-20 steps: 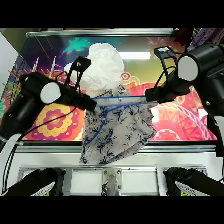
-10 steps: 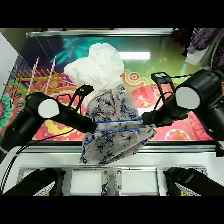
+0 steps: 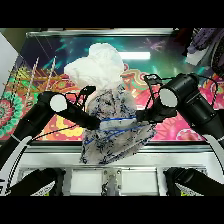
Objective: Fold the clothes and pants, and hang the long-sleeved shirts on hangers.
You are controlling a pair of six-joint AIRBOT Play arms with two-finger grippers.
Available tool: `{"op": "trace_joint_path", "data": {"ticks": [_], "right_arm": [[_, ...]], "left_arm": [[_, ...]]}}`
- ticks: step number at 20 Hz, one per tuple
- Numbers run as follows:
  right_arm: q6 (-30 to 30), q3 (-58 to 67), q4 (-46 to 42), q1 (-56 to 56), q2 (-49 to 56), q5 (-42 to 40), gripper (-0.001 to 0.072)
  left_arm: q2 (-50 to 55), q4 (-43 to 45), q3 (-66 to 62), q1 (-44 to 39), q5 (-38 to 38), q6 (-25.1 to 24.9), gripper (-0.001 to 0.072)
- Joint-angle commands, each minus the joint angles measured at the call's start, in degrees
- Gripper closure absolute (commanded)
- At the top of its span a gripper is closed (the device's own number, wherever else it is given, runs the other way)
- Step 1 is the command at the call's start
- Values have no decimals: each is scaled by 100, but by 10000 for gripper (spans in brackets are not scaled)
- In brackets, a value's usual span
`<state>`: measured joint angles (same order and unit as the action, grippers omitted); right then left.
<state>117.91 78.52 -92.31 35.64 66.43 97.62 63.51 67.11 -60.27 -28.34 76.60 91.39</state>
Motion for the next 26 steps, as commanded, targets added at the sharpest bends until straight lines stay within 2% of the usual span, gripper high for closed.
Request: {"op": "trace_joint_path", "data": {"ticks": [1, 5, 8, 12, 14, 19, 21, 26], "right_arm": [[0, -7, 2, 4, 20, -35, 699], [0, -7, 2, 4, 20, -33, 698], [0, -7, 0, 4, 20, 9, 699], [0, -7, 0, 4, 20, 9, 699], [0, -7, 0, 4, 20, 9, 698], [0, -7, 0, 4, 20, 11, 698], [0, -7, 0, 4, 20, 9, 698], [0, -7, 0, 4, 20, 9, 698]], "left_arm": [[-146, -118, -7, -28, -66, -74, -3], [-295, -258, -225, 487, 2, -96, -3], [-330, -72, -669, 1283, -9, -166, -4], [7, 1569, -1185, 2203, -280, -136, -4], [450, 2367, -1364, 2535, -660, 26, -3], [1867, 3718, -1827, 3025, -1447, 214, -3], [2439, 3993, -2210, 3152, -1528, 299, -3], [3582, 3998, -2811, 3541, -1725, 315, -3]]}}
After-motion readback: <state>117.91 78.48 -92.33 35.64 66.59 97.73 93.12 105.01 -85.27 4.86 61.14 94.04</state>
